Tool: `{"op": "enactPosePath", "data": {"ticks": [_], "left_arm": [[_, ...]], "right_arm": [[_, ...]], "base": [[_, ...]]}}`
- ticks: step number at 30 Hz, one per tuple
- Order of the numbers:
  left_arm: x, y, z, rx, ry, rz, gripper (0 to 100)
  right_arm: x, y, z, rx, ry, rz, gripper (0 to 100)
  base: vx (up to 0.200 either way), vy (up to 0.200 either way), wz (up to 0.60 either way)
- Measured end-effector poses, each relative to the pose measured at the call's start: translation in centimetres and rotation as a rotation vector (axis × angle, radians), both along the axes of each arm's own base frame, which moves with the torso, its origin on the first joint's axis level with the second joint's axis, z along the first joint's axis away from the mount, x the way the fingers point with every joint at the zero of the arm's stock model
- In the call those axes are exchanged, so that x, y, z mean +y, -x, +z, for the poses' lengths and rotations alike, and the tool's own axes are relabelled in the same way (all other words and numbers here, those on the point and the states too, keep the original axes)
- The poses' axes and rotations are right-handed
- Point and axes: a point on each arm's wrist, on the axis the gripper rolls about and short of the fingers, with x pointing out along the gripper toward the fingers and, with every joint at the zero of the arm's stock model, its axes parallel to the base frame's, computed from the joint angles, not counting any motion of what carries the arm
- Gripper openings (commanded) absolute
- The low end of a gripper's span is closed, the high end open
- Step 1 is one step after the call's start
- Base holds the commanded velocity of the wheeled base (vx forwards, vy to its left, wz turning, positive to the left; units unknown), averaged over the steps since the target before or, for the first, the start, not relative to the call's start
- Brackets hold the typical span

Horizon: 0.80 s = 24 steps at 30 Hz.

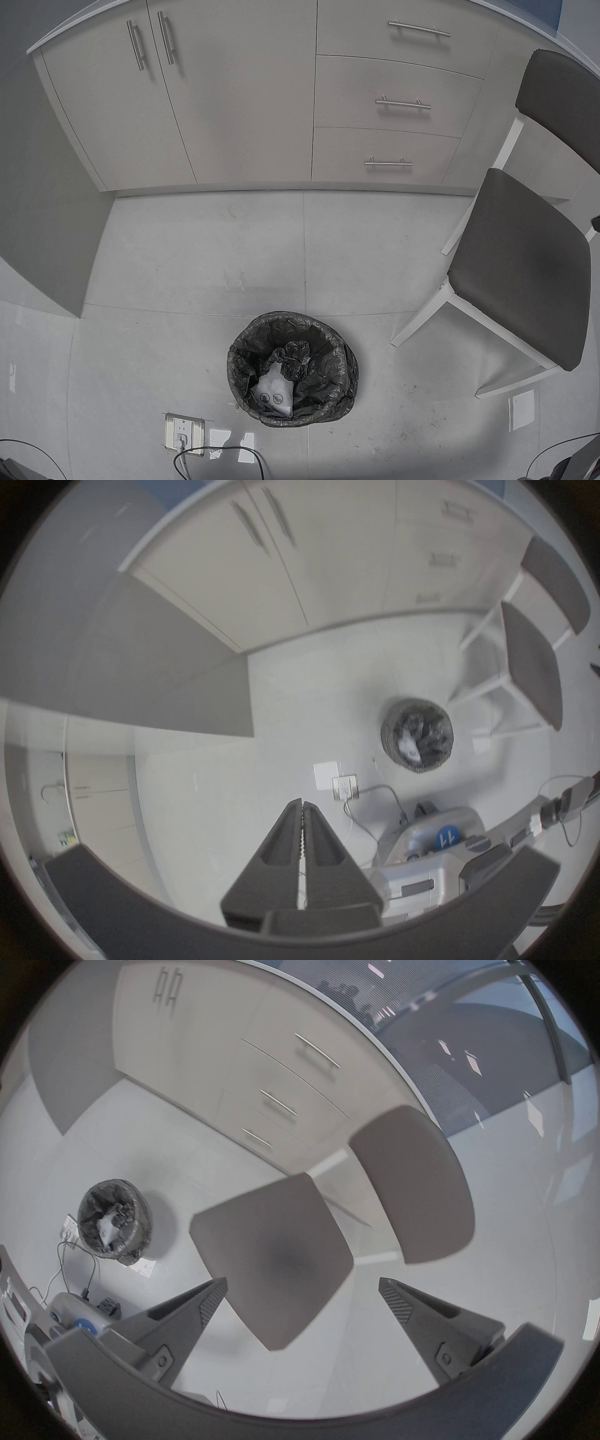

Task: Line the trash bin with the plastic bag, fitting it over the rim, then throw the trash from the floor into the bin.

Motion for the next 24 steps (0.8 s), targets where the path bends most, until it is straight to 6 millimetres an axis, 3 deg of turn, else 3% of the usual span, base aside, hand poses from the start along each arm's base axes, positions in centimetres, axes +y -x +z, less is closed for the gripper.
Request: {"op": "enactPosePath", "data": {"ticks": [8,14,18,22,24], "left_arm": [[2.8,14.2,1.5,-0.387,0.081,0.043,0],[4.1,23.9,-1.5,-0.635,0.154,0.081,0],[4.4,27.9,-5.2,-0.708,0.216,0.138,0],[4.1,30.2,-8.6,-0.765,0.258,0.186,0],[3.9,30.9,-10.0,-0.79,0.269,0.203,0]], "right_arm": [[-6.1,6.4,1.2,-0.033,-0.117,-0.089,100],[-9.4,13.9,1.2,-0.152,-0.281,-0.064,100],[-11.1,20.5,0.2,-0.311,-0.416,-0.001,100],[-12.1,26.6,-1.4,-0.529,-0.528,0.079,100],[-12.3,28.8,-2.4,-0.618,-0.56,0.117,100]], "base": [[0.0,0.0,0.0],[0.0,0.0,0.0],[0.0,0.0,0.0],[0.0,0.0,0.0],[0.0,0.0,0.0]]}}
